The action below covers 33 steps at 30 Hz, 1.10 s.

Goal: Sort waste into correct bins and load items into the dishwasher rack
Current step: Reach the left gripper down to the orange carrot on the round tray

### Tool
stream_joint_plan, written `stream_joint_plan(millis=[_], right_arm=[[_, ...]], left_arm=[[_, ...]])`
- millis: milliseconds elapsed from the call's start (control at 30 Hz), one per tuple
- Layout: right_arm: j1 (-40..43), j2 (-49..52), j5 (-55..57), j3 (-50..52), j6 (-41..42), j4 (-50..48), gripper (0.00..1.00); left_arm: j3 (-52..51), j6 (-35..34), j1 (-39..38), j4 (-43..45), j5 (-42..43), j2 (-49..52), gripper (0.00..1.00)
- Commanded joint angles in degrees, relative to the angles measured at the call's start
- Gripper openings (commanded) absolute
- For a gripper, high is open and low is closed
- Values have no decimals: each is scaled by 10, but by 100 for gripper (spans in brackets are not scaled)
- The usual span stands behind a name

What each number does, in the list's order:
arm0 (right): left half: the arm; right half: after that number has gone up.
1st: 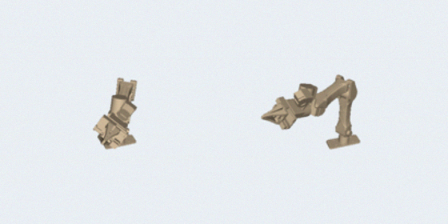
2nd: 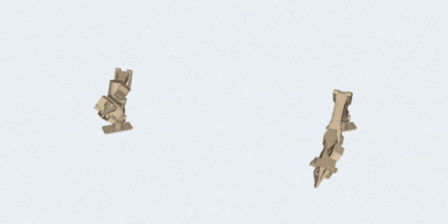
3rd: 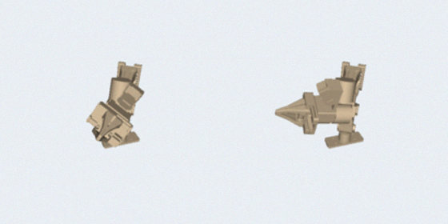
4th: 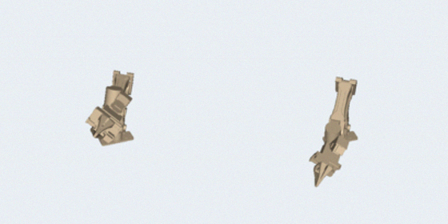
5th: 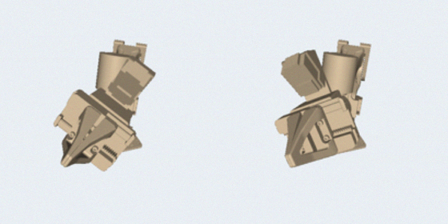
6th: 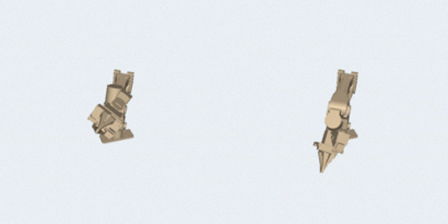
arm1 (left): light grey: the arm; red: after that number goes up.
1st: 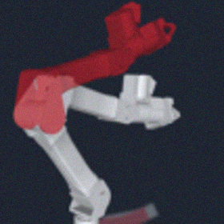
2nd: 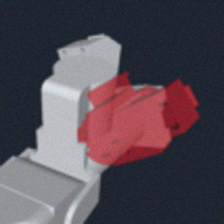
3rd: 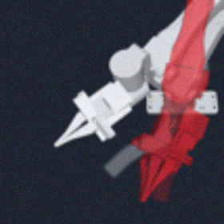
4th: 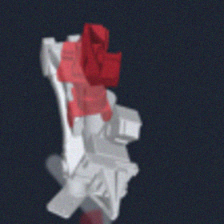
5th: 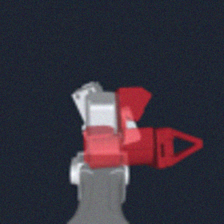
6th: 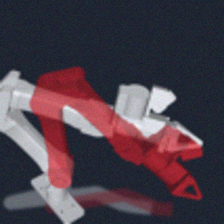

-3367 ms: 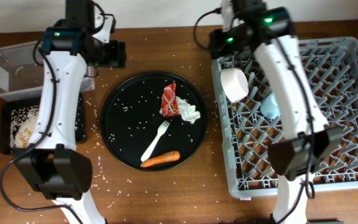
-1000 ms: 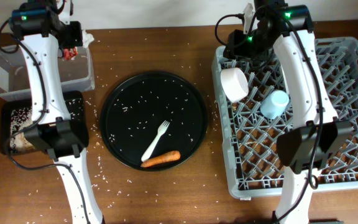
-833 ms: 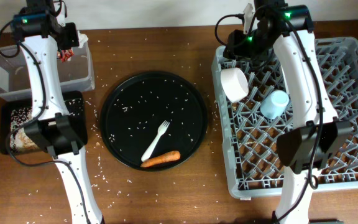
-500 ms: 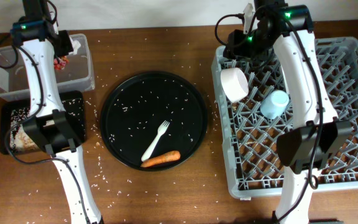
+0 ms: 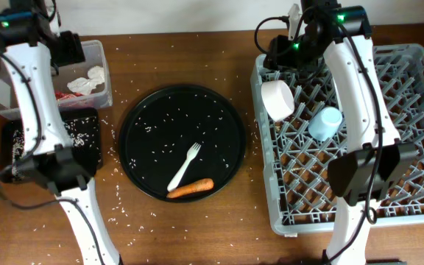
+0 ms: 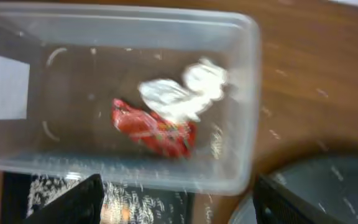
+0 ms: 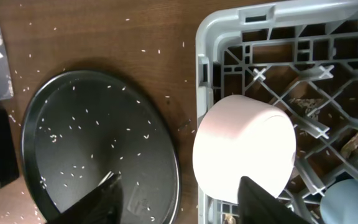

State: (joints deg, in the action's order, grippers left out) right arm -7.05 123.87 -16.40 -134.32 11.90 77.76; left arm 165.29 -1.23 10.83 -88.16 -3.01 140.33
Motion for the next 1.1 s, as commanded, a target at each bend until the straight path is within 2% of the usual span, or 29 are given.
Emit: stream_joint_plan(millis=[0,100,200,300,333,400,500,567,700,800,967,1033,1067], right_arm=[[5,-56,5,-10,-32,-2,68],[4,-83,5,-10,-52,9,80],[8,-96,13,-10,-74,60,82],[11,-96,21,-10,-75,91,82],[11,-96,21,-10,-75,88,82],[11,-95,21,-10,-82,83,82],[11,-95,21,-10,-88,84,83],[11,-95,21,-10,-100,85,83],[10,-95,19,-10,-100,84,83],[-2,-94,5,-10,-99,84,83],[-110,-64,27,-9,-32,65,78],[-133,-51,60,-9,-5,71,78],[-136,-49,68,-9,-5,78,78]], left_arm=[[11,76,-55,-74,86,-45,75],[-18,73,-112,-86,80,-63,74],[-50,73,-177,-86,77,-121,74],[-176,61,-222,-86,78,-190,73],[-267,32,-247,-86,77,-214,68],[-349,25,-285,-82,58,-217,67],[-451,14,-333,-23,19,-216,67],[-514,14,-351,55,17,-216,67],[-605,41,-348,133,17,-216,67],[-634,39,-342,156,17,-216,66],[-633,-10,-259,166,43,-295,66],[-633,46,-247,162,92,-311,66],[-637,99,-255,140,116,-311,66]])
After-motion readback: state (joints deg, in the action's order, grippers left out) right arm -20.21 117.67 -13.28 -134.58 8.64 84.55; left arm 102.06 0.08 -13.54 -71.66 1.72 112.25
